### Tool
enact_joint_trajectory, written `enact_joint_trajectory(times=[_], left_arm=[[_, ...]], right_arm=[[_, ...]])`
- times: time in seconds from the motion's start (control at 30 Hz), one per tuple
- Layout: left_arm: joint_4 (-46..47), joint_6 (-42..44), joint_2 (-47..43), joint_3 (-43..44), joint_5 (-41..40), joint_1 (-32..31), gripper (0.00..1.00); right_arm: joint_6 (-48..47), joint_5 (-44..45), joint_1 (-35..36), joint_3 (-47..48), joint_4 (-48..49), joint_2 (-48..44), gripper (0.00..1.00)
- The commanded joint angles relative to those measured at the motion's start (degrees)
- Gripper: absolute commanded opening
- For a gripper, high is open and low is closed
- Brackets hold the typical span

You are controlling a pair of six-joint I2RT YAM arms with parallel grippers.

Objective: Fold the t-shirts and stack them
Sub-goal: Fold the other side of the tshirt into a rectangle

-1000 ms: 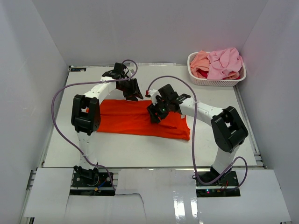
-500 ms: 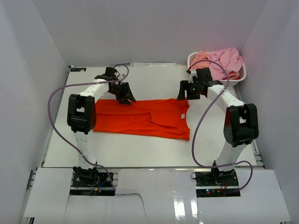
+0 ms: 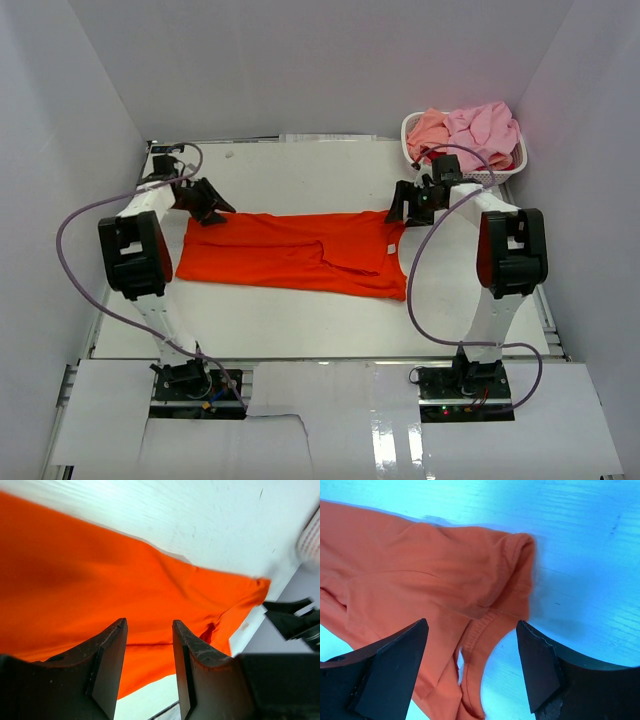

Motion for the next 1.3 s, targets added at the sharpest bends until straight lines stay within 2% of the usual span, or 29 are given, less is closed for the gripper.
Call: enact_joint_trajectory(times=[0.0, 0.23, 0.4, 0.5, 0.77, 0.83, 0.87, 1.03, 1.07, 1.27], left_arm=[[5.0, -2.7, -7.2, -2.8, 0.9, 5.7, 0.52], [9.5, -5.3, -13.0, -7.9, -3.6, 10.3, 0.52], [10.0, -5.5, -12.5, -8.2, -3.0, 11.8, 0.52], [10.0, -5.6, -12.4, -8.8, -2.6, 13.1, 0.52], [10.3, -5.6, -13.5, -10.5, -3.9, 15.9, 0.52], [10.6, -5.7, -13.7, -10.8, -4.1, 16.4, 0.52], [10.6, -5.7, -13.8, -11.1, -4.2, 16.7, 0.52], [10.7, -5.7, -13.7, -11.5, -4.9, 17.3, 0.52], [10.7, -5.6, -13.6, -11.5, -5.0, 17.4, 0.53], [10.7, -6.2, -11.6, -10.4, -4.6, 17.8, 0.52]], right_arm=[[0.9, -2.0, -2.0, -1.6, 3.1, -0.4, 0.78], [1.0, -1.7, -4.0, -3.1, 4.9, 0.0, 0.78], [1.4, -3.4, -4.1, -2.2, 5.6, 2.1, 0.73], [1.9, -4.7, -4.2, -1.1, 6.0, 3.2, 0.62], [2.8, -6.8, -4.2, 0.5, 7.3, 5.5, 0.58], [3.0, -7.2, -4.1, 1.0, 7.5, 5.9, 0.48], [3.1, -7.3, -4.2, 1.2, 7.5, 6.2, 0.39], [3.1, -8.3, -4.2, 2.0, 7.5, 7.3, 0.18], [2.9, -8.3, -4.1, 2.1, 7.5, 7.5, 0.08], [3.0, -7.4, -4.3, 2.6, 7.2, 7.5, 0.08]])
